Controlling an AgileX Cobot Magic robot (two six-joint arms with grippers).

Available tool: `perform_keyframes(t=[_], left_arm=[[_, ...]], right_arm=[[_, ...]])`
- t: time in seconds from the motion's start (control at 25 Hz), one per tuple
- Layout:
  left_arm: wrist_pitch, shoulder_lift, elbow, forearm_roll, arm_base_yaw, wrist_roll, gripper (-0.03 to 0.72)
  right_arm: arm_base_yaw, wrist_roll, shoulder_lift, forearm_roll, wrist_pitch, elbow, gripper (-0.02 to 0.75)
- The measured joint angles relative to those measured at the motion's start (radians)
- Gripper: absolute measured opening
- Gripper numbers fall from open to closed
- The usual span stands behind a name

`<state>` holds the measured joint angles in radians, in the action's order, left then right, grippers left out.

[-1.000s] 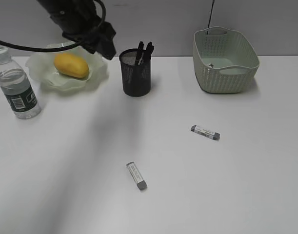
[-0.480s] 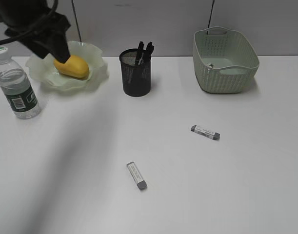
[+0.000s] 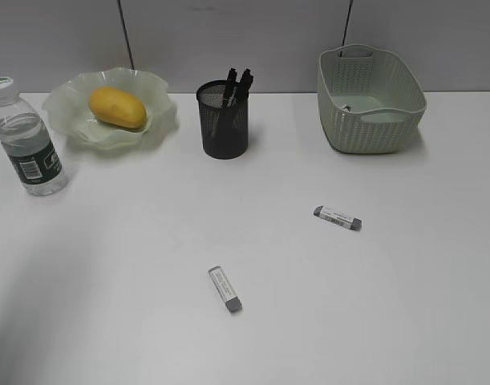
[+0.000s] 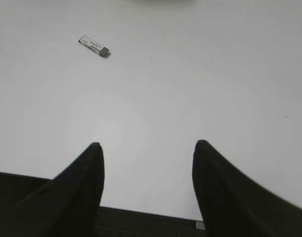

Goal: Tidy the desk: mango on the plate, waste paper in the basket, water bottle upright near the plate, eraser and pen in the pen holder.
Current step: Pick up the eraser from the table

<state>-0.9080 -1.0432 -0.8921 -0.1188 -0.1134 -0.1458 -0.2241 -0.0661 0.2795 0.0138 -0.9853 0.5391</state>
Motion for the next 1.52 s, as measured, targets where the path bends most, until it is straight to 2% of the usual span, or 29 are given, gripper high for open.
perform_keyframes(t=[0.32,0.64,1.0,1.2,1.52], left_arm=[[0.019,0.496,0.234,0.001,0.011,0.029,0.428],[-0.073,0.858,0.289,0.015,0.011,0.063,0.428],[-0.168,0.952,0.345,0.074,0.011,0.134,0.428],[-0.166,0.952,0.352,0.096,0.011,0.139,0.428],[-0.163,0.952,0.368,0.108,0.011,0.139,0.428]], right_arm=[[0.0,0.0,0.0,-0.007,0.0,0.0,0.458],[0.0,0.0,0.001,-0.014,0.0,0.0,0.458],[0.0,0.055,0.136,-0.021,0.071,0.0,0.458],[0.0,0.123,0.353,-0.027,0.167,0.039,0.458],[0.0,0.279,0.783,-0.05,0.226,0.235,0.458]])
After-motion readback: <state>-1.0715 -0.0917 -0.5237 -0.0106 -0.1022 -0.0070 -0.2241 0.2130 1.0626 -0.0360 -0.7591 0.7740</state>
